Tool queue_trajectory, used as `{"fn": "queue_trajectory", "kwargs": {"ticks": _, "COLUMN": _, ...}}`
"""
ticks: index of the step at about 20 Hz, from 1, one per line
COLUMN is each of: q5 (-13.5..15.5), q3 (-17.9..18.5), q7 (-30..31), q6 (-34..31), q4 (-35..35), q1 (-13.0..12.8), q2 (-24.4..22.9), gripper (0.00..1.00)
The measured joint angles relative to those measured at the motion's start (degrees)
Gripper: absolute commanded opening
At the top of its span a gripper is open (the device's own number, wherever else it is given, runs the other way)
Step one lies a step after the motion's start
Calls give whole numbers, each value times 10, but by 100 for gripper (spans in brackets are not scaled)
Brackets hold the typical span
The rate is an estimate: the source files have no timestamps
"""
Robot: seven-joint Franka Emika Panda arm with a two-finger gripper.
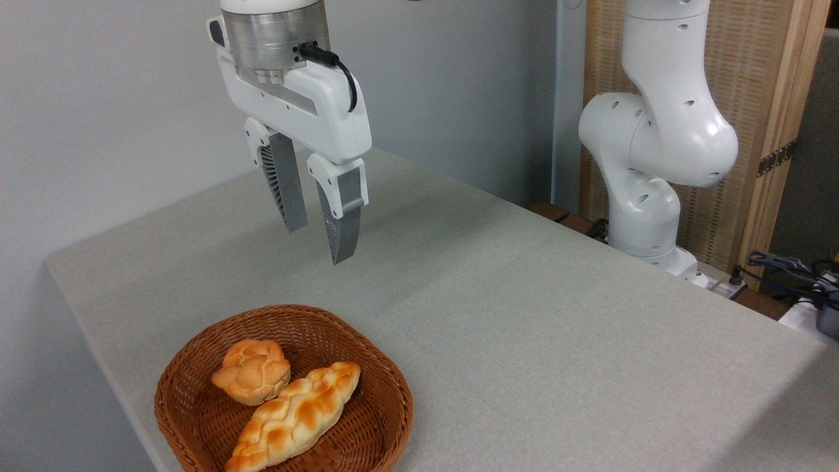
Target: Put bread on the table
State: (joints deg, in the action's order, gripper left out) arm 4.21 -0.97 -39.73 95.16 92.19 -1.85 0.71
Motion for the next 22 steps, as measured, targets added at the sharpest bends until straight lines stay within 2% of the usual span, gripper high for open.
{"fn": "queue_trajectory", "kwargs": {"ticks": 22, "q5": 0, "q3": 6, "q7": 1, "q6": 9, "q4": 0, "q1": 0, "q2": -1, "gripper": 100}}
